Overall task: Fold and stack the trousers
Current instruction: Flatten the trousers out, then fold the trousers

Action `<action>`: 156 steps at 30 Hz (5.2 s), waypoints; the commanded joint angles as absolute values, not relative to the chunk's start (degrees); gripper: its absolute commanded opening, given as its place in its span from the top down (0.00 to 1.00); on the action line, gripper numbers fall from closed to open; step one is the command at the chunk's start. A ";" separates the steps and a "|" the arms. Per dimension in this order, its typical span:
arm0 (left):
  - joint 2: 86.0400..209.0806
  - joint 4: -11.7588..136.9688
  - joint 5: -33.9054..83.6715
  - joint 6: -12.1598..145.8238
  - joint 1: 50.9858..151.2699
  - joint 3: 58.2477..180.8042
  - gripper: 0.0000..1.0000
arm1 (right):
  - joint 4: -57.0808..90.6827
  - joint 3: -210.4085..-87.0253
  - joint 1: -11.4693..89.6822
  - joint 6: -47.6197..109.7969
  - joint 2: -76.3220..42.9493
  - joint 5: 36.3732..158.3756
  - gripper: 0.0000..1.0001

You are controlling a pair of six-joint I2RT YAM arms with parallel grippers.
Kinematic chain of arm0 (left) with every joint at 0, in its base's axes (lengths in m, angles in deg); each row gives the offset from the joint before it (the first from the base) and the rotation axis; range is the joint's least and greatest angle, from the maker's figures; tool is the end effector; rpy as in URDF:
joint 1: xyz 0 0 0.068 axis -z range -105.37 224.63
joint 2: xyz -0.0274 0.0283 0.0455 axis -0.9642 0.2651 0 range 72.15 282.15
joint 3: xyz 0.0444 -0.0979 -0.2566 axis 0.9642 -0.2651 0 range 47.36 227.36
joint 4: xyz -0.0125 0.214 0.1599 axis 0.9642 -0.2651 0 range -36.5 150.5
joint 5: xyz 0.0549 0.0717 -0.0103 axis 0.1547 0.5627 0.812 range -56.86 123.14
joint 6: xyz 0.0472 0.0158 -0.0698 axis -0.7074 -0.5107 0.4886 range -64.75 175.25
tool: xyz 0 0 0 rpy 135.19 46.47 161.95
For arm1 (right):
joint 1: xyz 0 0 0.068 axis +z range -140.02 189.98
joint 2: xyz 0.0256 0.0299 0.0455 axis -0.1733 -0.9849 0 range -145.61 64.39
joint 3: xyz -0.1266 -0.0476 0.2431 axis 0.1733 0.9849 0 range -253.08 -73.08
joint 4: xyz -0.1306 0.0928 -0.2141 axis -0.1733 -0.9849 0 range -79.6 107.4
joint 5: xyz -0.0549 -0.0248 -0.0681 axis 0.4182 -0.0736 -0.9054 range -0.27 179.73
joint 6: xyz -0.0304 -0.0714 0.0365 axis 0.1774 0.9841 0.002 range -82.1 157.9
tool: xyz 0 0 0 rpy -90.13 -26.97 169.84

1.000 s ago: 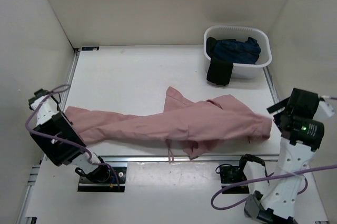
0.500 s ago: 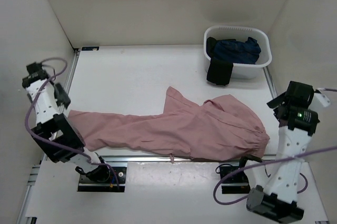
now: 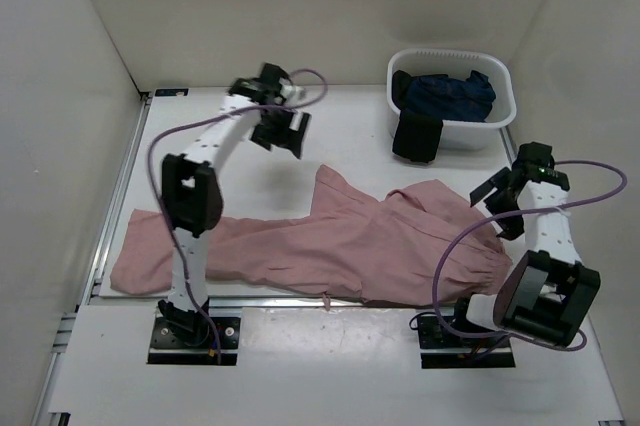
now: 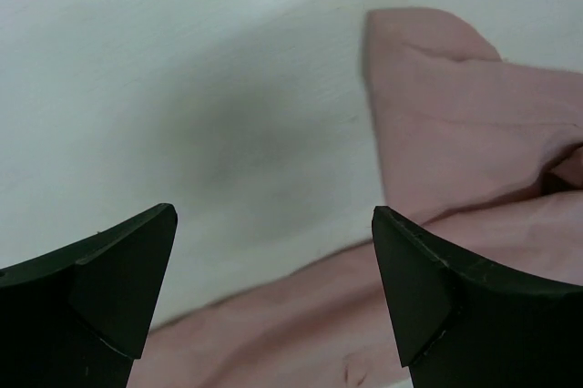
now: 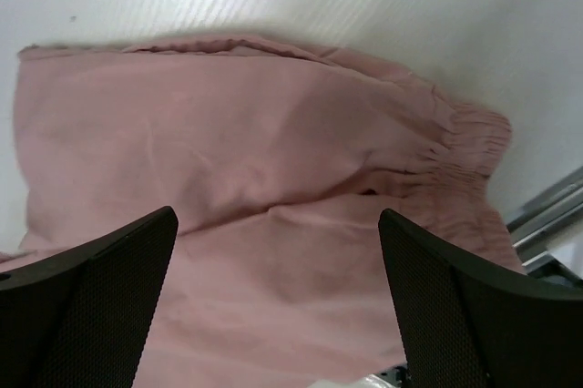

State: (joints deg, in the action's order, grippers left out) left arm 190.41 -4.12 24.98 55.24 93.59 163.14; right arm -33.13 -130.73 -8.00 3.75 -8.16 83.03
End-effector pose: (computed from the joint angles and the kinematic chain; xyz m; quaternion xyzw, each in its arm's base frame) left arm 0.4309 -0.1594 0.2630 0.1751 0.9619 -0.1014 0.1839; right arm 0.2442 -0.0886 0.2284 0.4398 0.8707 -0.0267 0.2183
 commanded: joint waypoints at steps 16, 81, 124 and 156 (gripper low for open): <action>212.34 6.01 18.91 55.25 109.17 165.40 0.32 | -17.68 -120.46 -6.28 -4.46 -25.07 79.80 0.43; 148.88 1.35 26.47 55.25 42.72 119.83 0.11 | -32.78 -123.35 -3.91 8.82 1.38 71.99 0.32; 166.93 -1.81 35.85 55.25 40.53 152.58 0.86 | -23.91 -149.84 -2.94 8.64 -18.33 81.11 1.00; 142.91 8.03 41.32 55.25 30.16 97.54 0.86 | -30.35 -116.25 -11.03 -14.73 19.70 90.59 0.01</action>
